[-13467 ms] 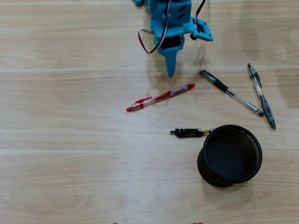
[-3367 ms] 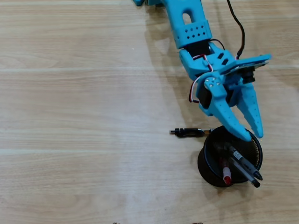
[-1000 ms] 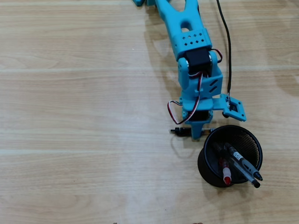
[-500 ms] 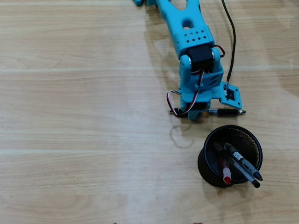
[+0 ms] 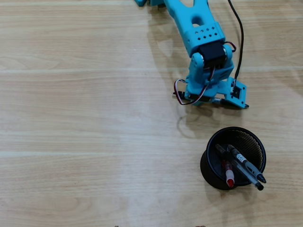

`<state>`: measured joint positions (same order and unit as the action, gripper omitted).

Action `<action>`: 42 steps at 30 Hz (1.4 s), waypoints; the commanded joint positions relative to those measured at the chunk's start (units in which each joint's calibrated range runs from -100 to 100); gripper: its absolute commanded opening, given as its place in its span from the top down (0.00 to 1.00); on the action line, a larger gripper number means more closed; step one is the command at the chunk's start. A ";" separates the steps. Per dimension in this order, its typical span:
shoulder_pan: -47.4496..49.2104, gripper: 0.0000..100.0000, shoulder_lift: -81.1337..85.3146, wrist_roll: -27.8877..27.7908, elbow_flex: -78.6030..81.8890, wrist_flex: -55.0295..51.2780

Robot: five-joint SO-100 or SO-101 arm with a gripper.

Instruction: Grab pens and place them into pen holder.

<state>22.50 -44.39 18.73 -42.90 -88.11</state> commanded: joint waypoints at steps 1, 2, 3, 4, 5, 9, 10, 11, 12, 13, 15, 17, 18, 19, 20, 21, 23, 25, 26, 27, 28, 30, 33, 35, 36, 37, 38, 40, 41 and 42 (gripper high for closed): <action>1.13 0.98 13.12 5.42 -4.32 -0.46; 1.29 0.98 15.40 7.25 -5.05 -0.46; 1.37 0.98 17.51 9.13 -5.86 0.15; 1.53 0.98 19.46 10.81 -6.77 0.23; 1.61 0.98 21.06 12.43 -7.85 0.58; 1.53 0.98 23.68 17.92 -12.83 11.49; 1.45 0.98 23.68 19.80 -13.10 15.70; 1.53 0.98 23.68 21.89 -12.74 20.69; 1.53 0.98 23.26 23.41 -11.84 27.13; 1.61 0.98 22.16 24.40 -9.39 41.49; 1.61 0.98 20.64 25.03 -6.67 57.13; 1.69 0.98 18.70 26.96 -2.96 72.00; 1.53 0.98 17.51 28.69 -0.52 78.53; 1.37 0.98 16.50 30.67 2.29 84.46; 1.29 0.98 15.48 32.76 5.46 89.62; 1.21 0.98 14.72 34.38 8.63 94.52; 0.97 0.98 13.62 36.37 14.87 102.34; 0.65 0.98 13.20 36.47 20.12 107.15; 0.16 0.98 13.20 36.47 22.30 108.61; -0.16 0.98 13.20 36.47 24.20 109.56; -0.40 0.98 13.20 36.47 25.74 110.25; -1.21 0.98 13.20 36.47 28.00 110.25; -2.18 0.98 13.12 36.47 29.81 110.25; -2.50 0.98 12.95 36.47 30.99 110.33; -2.58 0.98 12.95 36.47 31.62 110.33; -2.58 0.98 13.12 36.47 31.99 110.33; -2.66 0.97 13.12 36.47 32.35 110.33; -2.58 0.93 13.12 36.42 32.35 110.42; -2.50 0.92 13.12 36.42 32.35 110.50; -2.42 0.92 12.86 36.37 32.35 111.53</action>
<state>20.39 -32.12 54.88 -10.05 20.76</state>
